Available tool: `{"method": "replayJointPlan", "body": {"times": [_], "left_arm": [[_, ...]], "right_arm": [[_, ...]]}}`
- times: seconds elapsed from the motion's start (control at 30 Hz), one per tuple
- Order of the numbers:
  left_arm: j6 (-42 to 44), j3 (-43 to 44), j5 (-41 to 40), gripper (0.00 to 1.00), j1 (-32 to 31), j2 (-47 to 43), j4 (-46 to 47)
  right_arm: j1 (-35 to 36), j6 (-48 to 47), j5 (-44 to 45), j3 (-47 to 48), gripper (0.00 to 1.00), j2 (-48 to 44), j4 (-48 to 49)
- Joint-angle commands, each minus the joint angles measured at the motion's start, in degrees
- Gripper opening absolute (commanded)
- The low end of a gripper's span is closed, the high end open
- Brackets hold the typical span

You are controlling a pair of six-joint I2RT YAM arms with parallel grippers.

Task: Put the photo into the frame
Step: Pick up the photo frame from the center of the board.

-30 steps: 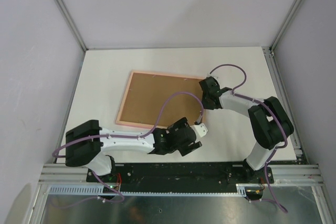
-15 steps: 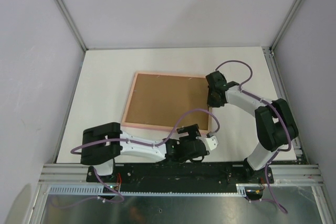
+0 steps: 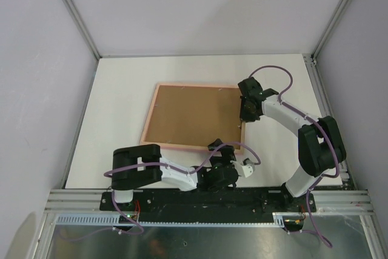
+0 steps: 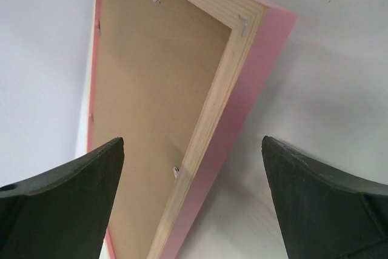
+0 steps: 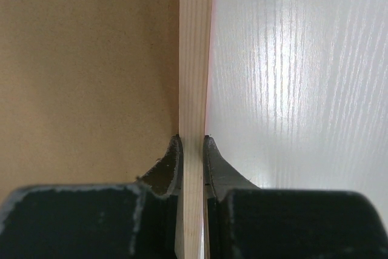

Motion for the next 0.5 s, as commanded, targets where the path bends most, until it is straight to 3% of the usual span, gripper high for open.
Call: {"method": "replayJointPlan", "body": {"times": [0.0, 0.2, 0.47], "left_arm": [[9.9, -1.4, -4.9, 0.97, 0.2, 2.6, 14.7], [18.1, -1.9, -5.8, 0.87, 1.1, 6.8, 23.3], [26.2, -0.9, -7.7, 0.55, 3.2, 10.4, 31.3]], "right_arm": [[-0.1, 0.1, -2.1, 4.5, 0.0, -3.5, -0.5], [-0.2, -0.1, -2.3, 4.8, 0.0, -3.6, -0.8], [-0.5, -0.6, -2.7, 5.1, 0.0, -3.6, -1.0]]}}
